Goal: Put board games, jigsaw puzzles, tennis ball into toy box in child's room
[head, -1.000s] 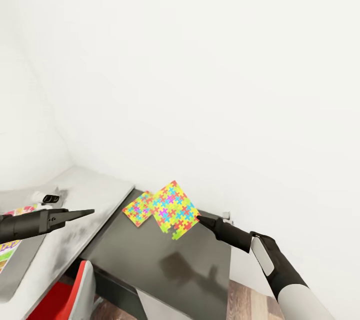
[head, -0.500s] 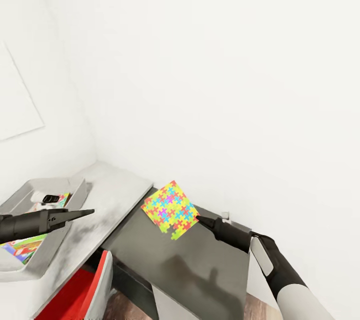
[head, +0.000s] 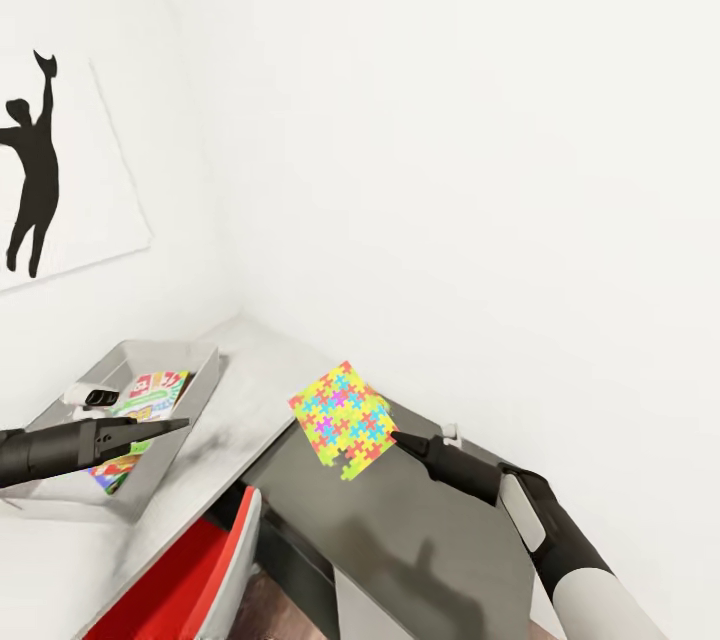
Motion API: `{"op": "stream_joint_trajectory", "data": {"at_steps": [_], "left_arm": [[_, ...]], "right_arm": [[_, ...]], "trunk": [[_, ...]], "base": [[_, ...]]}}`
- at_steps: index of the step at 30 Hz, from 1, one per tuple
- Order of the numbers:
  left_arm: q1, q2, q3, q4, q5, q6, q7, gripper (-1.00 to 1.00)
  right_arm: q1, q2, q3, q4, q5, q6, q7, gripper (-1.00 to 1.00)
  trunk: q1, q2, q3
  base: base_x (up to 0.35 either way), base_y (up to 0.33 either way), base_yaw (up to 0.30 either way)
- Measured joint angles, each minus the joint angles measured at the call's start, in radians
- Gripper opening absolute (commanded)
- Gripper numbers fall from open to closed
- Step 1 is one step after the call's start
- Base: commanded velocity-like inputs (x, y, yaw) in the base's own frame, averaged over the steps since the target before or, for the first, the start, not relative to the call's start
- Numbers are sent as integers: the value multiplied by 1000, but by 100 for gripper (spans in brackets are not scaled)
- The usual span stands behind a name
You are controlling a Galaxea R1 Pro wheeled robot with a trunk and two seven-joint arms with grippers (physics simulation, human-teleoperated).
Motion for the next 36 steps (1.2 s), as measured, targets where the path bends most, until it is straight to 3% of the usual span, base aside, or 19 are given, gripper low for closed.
{"op": "stream_joint_trajectory", "data": {"at_steps": [13, 22, 29, 36], "left_arm": [[1, 0, 0, 0, -3, 0, 0, 100], [1, 0, 0, 0, -5, -1, 0, 100], [1, 0, 0, 0, -6, -1, 0, 100], [1, 0, 0, 2, -6, -1, 0, 100]], "right_arm": [[0, 1, 0, -8, -2, 0, 3, -100], [-5, 4, 0, -123, -5, 9, -7, -100], [-6, 6, 1, -153, -3, 17, -16, -100], [-57, 7, -2, -173, -14, 107, -46, -100]], "trunk": [[0, 0, 11], [0, 0, 18], [0, 0, 23], [0, 0, 28]], "base": [[0, 0, 262], [0, 0, 263], [0, 0, 265], [0, 0, 267]]}}
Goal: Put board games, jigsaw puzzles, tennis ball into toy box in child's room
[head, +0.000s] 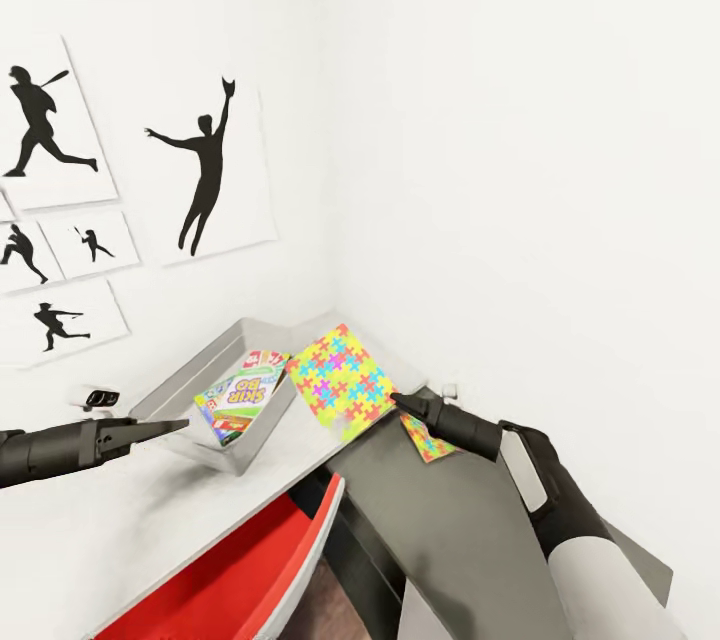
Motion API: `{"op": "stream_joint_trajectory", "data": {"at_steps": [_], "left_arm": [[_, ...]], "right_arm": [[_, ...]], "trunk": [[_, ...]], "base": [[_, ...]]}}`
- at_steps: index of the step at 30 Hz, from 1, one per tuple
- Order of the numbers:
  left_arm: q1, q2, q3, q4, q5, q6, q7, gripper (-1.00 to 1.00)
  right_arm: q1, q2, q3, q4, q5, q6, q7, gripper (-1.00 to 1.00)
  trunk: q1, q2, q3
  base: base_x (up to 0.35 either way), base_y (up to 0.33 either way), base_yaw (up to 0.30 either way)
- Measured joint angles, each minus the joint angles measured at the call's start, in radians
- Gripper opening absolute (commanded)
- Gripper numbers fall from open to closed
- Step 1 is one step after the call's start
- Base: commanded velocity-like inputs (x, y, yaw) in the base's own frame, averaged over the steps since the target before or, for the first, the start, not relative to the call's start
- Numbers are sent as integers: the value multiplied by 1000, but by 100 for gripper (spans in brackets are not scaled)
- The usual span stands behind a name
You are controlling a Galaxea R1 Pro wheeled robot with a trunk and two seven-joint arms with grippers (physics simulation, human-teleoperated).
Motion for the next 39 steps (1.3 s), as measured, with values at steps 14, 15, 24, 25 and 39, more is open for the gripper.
{"op": "stream_joint_trajectory", "data": {"at_steps": [14, 15, 24, 25, 39], "left_arm": [[0, 0, 0, 40, 0, -5, 0, 100], [0, 0, 0, 41, -1, -6, 0, 100], [0, -1, 0, 51, -2, -6, 0, 100], [0, -1, 0, 54, -2, -6, 0, 100], [0, -2, 0, 57, -2, -6, 0, 100]], "right_arm": [[-214, 79, 1, -13, -10, 68, -344, -100], [-225, 85, 2, -12, -9, 69, -369, -100], [-248, 95, 1, -10, -12, 69, -474, -100], [-249, 94, 0, -10, -12, 69, -476, -100], [-248, 93, -3, -14, -12, 80, -484, -100]], "trunk": [[0, 0, 8], [0, 0, 9], [0, 0, 9], [0, 0, 9], [0, 0, 9]], "base": [[0, 0, 270], [0, 0, 280], [0, 0, 97], [0, 0, 9], [-21, 1, 1]]}}
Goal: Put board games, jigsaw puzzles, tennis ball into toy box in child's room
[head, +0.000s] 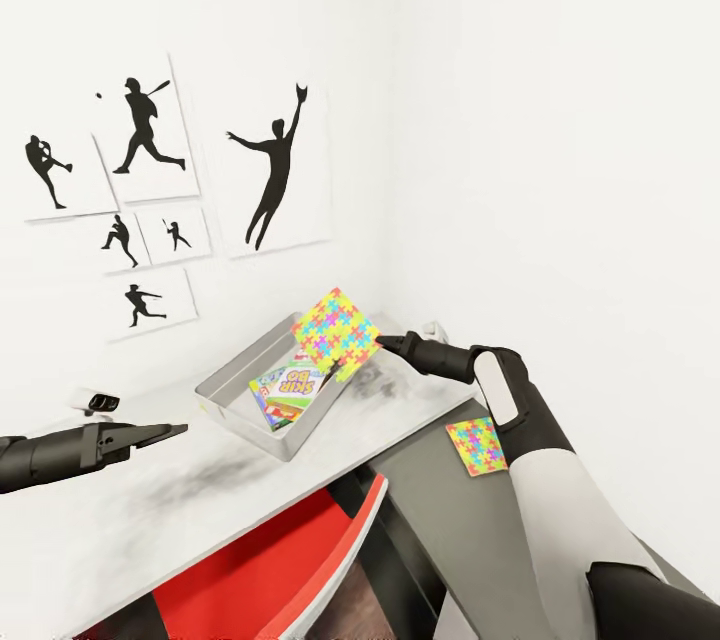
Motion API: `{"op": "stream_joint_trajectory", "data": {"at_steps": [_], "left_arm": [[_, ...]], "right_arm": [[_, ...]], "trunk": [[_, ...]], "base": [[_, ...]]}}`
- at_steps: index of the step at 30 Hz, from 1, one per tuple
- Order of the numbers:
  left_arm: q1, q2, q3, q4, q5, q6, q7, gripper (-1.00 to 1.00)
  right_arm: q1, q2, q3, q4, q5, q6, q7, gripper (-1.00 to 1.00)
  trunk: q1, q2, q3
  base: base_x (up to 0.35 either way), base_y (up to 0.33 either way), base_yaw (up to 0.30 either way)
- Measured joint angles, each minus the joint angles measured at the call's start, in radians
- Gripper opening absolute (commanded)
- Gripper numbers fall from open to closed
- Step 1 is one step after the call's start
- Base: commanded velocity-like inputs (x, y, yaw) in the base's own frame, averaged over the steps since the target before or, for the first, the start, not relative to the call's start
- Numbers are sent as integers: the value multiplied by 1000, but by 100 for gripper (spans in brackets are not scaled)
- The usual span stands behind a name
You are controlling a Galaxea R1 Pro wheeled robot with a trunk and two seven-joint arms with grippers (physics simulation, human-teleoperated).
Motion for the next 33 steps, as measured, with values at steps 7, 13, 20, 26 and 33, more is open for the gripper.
{"op": "stream_joint_trajectory", "data": {"at_steps": [7, 13, 20, 26, 33], "left_arm": [[0, 0, 0, 0, 0, 0, 0, 100], [0, 0, 0, 0, 0, -1, 0, 100], [0, 0, 0, 0, 0, -1, 0, 100], [0, 0, 0, 0, -1, -1, 0, 100], [0, -1, 0, 0, -2, -2, 0, 100]], "right_arm": [[0, 1, 0, -1, 1, 3, 0, -100], [0, 1, 1, 0, 1, 3, 0, -100], [0, 0, 1, 0, 0, 4, 0, -100], [0, -6, -1, 1, -1, 4, 0, -100], [0, -11, -2, 0, -1, 4, 0, -100]], "trunk": [[0, 0, 0], [0, 0, 0], [0, 0, 0], [0, 0, 0], [0, 0, 0]], "base": [[-104, 128, 4], [-41, 159, 167], [-4, 124, 217], [15, 45, 43], [182, 72, 5]]}}
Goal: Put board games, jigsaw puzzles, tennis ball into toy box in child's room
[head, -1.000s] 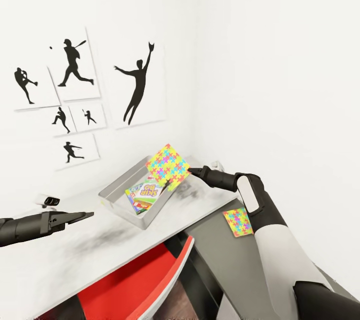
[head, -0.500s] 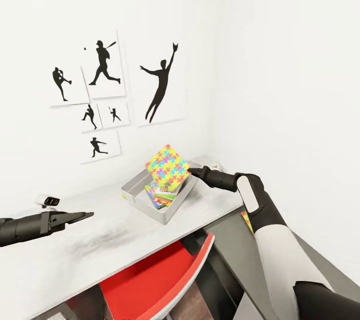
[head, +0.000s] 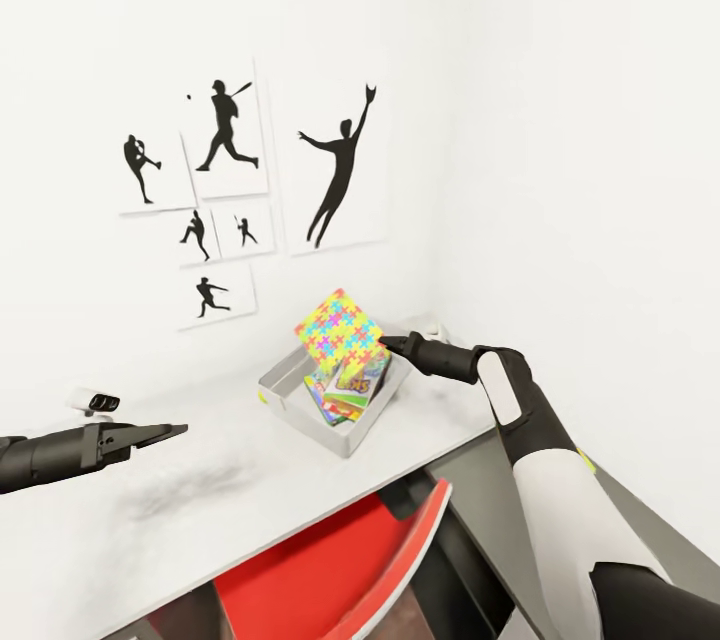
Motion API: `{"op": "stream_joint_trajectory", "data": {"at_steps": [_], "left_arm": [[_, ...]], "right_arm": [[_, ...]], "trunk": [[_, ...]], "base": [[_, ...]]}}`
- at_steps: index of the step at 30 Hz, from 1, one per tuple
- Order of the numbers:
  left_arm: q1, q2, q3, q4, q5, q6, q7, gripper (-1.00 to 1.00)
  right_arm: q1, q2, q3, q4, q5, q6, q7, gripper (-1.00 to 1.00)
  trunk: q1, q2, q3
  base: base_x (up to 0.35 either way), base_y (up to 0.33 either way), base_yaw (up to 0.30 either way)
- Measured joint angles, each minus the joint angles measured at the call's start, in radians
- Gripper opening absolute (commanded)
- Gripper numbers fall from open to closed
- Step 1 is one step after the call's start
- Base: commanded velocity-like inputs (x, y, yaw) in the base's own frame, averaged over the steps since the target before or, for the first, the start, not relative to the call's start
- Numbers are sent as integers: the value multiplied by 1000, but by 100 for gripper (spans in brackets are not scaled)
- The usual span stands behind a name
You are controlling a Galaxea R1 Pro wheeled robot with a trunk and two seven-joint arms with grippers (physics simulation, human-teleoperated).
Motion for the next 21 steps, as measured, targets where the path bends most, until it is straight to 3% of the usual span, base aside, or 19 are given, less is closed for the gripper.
{"op": "stream_joint_trajectory", "data": {"at_steps": [7, 21], "left_arm": [[0, 0, 0, 0, 0, 0, 0, 100], [0, 0, 0, 0, 0, -8, 0, 100]], "right_arm": [[0, -2, -1, 1, 1, 1, 1, -100], [0, -4, -2, 3, 2, 4, 0, -100]], "trunk": [[0, 0, 0], [0, 0, 0]], "base": [[234, 46, 0], [63, 12, 0]]}}
